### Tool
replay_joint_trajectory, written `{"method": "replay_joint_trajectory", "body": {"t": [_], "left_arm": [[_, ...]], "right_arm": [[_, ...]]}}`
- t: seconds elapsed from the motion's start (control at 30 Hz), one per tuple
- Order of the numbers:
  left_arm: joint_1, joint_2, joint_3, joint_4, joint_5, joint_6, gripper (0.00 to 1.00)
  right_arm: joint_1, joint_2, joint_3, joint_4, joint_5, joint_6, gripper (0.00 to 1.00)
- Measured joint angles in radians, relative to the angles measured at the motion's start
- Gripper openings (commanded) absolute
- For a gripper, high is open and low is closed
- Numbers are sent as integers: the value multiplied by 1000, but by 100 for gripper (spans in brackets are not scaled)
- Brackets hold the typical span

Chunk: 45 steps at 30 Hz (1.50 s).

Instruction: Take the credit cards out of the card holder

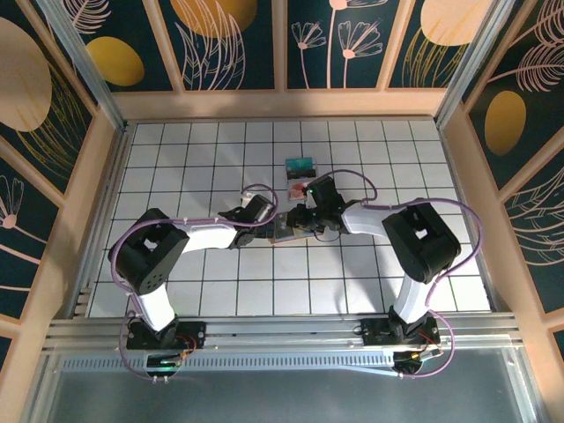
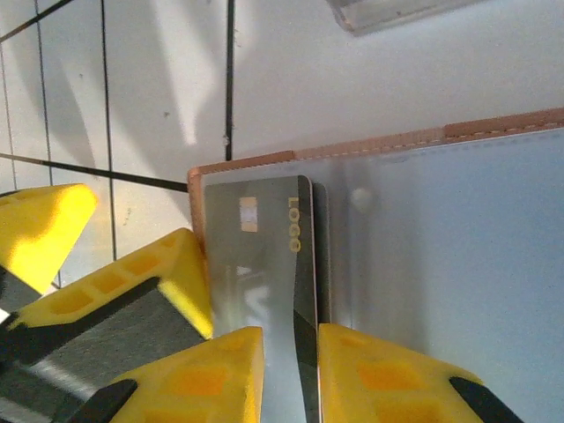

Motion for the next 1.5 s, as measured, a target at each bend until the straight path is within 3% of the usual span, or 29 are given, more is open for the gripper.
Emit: {"method": "replay_joint_trajectory", "body": {"t": [0.5,0.9,1.5], "left_arm": [[0,3,0,7,0,0,99],[2,7,0,15,0,0,99],[2,7,0,14,-2,-5,99]], "right_arm": [[-24,23,-24,75,-59,3,22],[-40,23,-74,198,-175,41,20],[-104,34,-227,584,-366,244,16]]}}
